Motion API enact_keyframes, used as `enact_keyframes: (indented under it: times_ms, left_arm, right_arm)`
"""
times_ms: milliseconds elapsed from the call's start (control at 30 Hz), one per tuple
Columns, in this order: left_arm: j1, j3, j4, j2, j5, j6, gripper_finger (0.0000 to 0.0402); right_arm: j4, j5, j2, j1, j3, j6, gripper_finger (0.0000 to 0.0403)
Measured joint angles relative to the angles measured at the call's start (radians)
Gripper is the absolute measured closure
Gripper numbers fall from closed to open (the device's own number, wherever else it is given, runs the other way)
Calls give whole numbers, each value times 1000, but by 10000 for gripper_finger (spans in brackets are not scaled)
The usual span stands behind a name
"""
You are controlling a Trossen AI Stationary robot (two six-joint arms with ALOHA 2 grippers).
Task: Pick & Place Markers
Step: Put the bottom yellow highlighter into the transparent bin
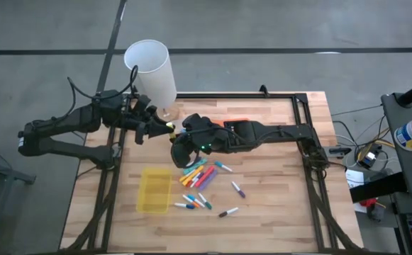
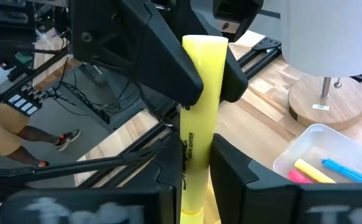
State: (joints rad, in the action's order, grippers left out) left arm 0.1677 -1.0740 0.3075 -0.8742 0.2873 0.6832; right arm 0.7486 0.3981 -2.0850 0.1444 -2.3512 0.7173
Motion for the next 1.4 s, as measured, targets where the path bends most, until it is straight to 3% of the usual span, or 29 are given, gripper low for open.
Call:
enact_keyframes:
  times_ms: [267,467,633,867,1100,1400]
  left_arm:
    - [-1,0,50,-9,-15,-25,333]
    - [-1,0,140,-44,-72,-105,330]
    - [0,0,211,-96,-190,-224,330]
    - [0,0,229,-239,-264,-513,330]
    - [3,0,234,-385,-452,-718,329]
    - [20,-20,266,-543,-471,-828,329]
  right_arm:
    - [83,-93,6,-2,0,-31,285]
    - [234,-153,30,4,0,-13,265]
    - [363,-149,45,19,0,15,272]
    - [425,-126,51,27,0,38,288]
    - [523,-118,53,49,0,85,305]
    - [607,-75,70,88,0,120,323]
